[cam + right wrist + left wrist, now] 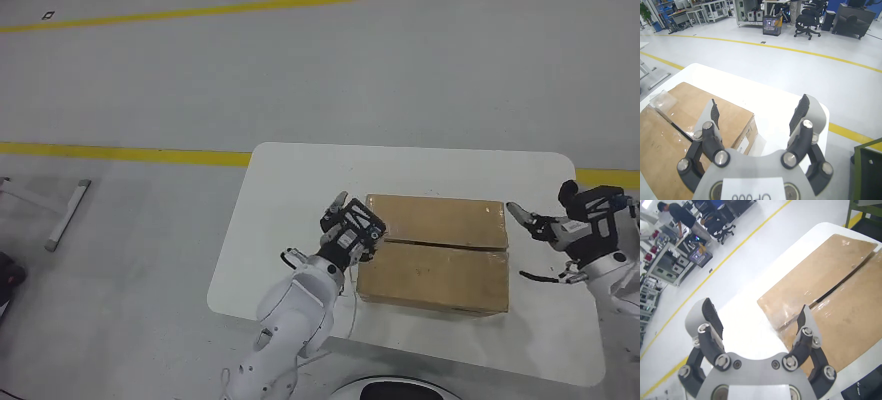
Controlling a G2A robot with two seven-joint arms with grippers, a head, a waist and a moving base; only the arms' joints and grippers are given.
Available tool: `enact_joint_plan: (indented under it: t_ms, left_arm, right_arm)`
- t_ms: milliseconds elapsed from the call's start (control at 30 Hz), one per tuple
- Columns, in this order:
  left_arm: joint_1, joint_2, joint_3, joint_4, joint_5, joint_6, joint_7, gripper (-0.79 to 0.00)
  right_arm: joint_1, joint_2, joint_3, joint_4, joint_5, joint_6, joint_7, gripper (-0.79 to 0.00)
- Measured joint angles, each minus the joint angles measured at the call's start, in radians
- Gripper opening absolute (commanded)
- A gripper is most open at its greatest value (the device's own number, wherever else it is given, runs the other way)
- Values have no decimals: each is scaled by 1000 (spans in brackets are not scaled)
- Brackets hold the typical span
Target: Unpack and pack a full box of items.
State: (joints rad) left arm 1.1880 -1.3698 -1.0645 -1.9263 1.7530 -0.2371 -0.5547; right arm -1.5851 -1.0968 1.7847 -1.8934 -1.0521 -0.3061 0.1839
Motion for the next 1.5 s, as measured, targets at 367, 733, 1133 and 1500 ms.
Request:
enact_joint_plan:
  t_ms: [367,733,1133,1500]
  left_arm:
    - [183,23,-222,-47,-186,24,-61,0]
    - [208,29,-256,-43,-252,15,-68,0]
    - [208,29,-256,-43,-252,15,-68,0]
    - [208,29,-256,-43,-252,15,-68,0]
  right_arm:
    - [8,9,-108,-107,-137,-195,43,0]
    - [84,3,-292,-67,-283,-221,5,0]
    - [82,2,-296,-75,-283,-208,-7,0]
    - [216,-16,-461,38,-394,-147,36,-83]
